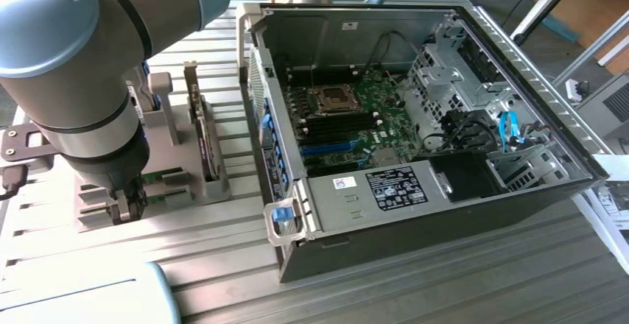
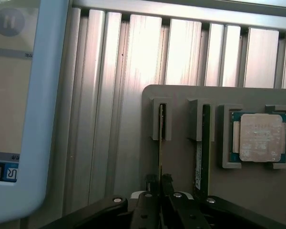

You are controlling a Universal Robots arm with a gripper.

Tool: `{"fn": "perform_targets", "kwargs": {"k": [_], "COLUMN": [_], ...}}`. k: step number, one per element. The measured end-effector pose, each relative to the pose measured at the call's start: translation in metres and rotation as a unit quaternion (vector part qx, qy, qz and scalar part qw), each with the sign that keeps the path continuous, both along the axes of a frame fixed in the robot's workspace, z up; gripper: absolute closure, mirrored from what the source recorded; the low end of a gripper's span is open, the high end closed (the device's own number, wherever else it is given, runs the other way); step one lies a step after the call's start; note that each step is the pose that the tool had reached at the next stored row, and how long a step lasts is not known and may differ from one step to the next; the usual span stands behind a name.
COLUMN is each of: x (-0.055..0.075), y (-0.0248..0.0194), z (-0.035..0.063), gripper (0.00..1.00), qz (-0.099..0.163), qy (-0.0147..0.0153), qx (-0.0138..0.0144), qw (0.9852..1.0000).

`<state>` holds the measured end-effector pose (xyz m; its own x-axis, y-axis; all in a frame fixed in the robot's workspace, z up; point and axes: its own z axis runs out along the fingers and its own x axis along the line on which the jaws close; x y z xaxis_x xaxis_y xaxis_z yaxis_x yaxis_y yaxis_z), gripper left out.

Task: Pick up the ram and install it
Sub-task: 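Pick up the ram and move it above insertion slot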

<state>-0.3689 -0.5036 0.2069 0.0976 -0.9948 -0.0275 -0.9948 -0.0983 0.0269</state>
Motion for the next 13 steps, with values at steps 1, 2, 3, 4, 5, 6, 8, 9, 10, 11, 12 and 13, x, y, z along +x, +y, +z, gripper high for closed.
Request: {"fn": "perform_targets", "kwargs": {"k": [1, 2, 3, 4, 5, 6, 8, 9, 10, 11, 12, 13], "x": [0.0, 0.0, 0.0, 0.0, 0.0, 0.0, 0.0, 0.0, 0.0, 0.0, 0.0, 0.0], "y": [0.0, 0.0, 0.0, 0.0, 0.0, 0.0, 0.0, 0.0, 0.0, 0.0, 0.0, 0.0], "z": [0.0, 0.0, 0.0, 0.0, 0.0, 0.0, 0.0, 0.0, 0.0, 0.0, 0.0001, 0.0002], "gripper": [0.85, 0.87, 0.87, 0.87, 0.87, 0.87, 0.87, 0.87, 0.87, 0.87, 0.87, 0.87], "qz": [0.0, 0.0, 0.0, 0.0, 0.0, 0.0, 0.0, 0.0, 0.0, 0.0, 0.0, 0.0], "qy": [0.0, 0.0, 0.0, 0.0, 0.0, 0.0, 0.0, 0.0, 0.0, 0.0, 0.0, -0.0001], "qx": [0.0, 0.0, -0.0001, 0.0, 0.0, 0.0, 0.0, 0.0, 0.0, 0.0, 0.0, 0.0], "qw": [1.0, 1.0, 1.0, 1.0, 1.0, 1.0, 1.0, 1.0, 1.0, 1.0, 1.0, 1.0]}}
